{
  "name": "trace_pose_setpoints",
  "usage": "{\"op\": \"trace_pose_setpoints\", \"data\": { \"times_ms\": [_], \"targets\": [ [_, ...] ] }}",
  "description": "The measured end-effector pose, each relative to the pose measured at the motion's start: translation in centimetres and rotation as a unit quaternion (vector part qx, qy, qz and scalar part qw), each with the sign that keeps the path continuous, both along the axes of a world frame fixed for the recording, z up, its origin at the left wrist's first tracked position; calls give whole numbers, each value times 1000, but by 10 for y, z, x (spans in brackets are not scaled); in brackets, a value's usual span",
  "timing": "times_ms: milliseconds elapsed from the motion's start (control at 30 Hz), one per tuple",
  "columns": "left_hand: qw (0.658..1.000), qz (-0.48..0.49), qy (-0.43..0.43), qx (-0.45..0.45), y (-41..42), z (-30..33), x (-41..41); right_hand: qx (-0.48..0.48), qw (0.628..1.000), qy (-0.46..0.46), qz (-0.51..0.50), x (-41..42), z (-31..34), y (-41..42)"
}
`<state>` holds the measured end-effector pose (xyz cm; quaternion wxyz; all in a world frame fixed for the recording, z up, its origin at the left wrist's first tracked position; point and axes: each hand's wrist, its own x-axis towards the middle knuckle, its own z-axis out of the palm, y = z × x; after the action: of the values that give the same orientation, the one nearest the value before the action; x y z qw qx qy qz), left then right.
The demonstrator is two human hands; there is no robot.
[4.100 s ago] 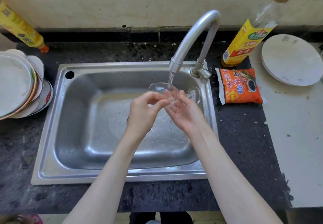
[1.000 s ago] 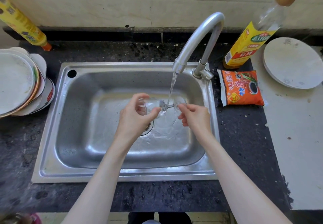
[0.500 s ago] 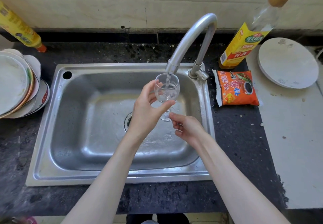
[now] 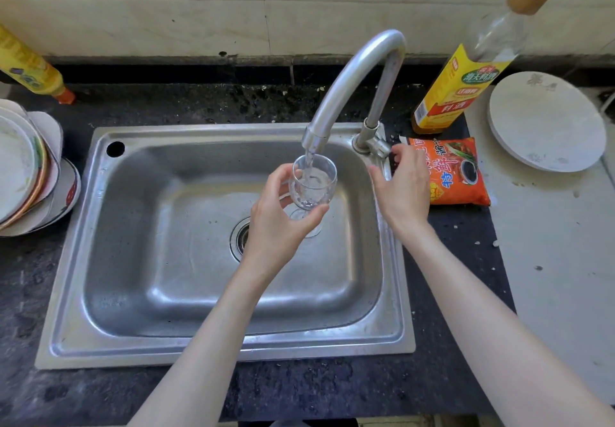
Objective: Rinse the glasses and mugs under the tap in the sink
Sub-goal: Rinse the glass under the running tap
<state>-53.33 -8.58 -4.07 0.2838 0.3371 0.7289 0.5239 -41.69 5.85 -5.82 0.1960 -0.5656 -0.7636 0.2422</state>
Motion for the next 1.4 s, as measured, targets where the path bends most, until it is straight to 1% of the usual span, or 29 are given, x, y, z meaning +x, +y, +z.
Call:
{"op": "trace_pose_setpoints", "data": {
  "times_ms": [100,233,333,433,533,667,700,733,833,867,900,933,967,1000,1033,1067,1100,1133,1167,1200,1233,1267,1300,1333,1400],
  "targets": [
    [1000,-3,2,-7,1,-2,1,20,995,-90,37,-3,-5,18],
    [1000,-4,-2,-12,1,-4,0,66,989,-118,65,-2,-9,25],
    [1000,-6,-5,-18,2,-5,1,54,992,-108,46,-2,-9,32],
    [1000,-4,-8,-21,2,-4,3,1,997,-73,13,-2,-5,43],
    [1000,-5,-4,-25,0,-4,5,-34,998,-53,10,-2,-4,46],
    [999,-7,6,-31,-5,-2,7,-114,993,21,-17,-2,6,43],
    [999,-6,5,-31,-6,-1,7,-127,991,23,-30,-1,8,40],
    [1000,-4,5,-30,-8,1,7,-133,990,15,-39,0,11,34],
    [999,16,3,-32,-13,5,5,-92,995,2,-30,7,16,-6],
    [999,25,-3,-35,-14,6,5,-102,995,-1,-13,10,20,-25],
    [999,33,-9,-38,-16,9,4,-152,988,4,2,11,24,-45],
    [998,38,-10,-43,-19,12,4,-246,969,29,10,10,31,-65],
    [998,41,-9,-46,-21,14,4,-367,927,75,-2,8,36,-81],
    [998,42,-8,-48,-24,16,4,-486,864,128,-28,5,40,-93],
    [998,41,-10,-50,-27,18,4,-586,787,186,-61,2,41,-100],
    [998,41,-15,-48,-30,20,5,-652,709,249,-104,-2,41,-105],
    [998,42,-21,-46,-34,21,5,-686,639,311,-154,-7,39,-107],
    [998,42,-25,-44,-38,21,6,-697,587,359,-203,-11,39,-108],
    [998,41,-25,-46,-42,21,7,-696,555,388,-239,-15,39,-110],
    [998,37,-20,-53,-46,21,7,-690,543,400,-260,-19,40,-112],
    [997,33,-10,-63,-50,21,8,-680,547,406,-272,-21,41,-113],
    [996,30,7,-79,-55,19,8,-667,564,405,-271,-22,42,-113],
    [994,29,36,-100,-59,17,7,-648,593,399,-263,-23,42,-114],
    [989,25,80,-123,-64,13,6,-625,630,387,-249,-21,44,-115],
    [973,5,166,-163,-71,6,4,-557,716,361,-216,-17,48,-118]
  ]
}}
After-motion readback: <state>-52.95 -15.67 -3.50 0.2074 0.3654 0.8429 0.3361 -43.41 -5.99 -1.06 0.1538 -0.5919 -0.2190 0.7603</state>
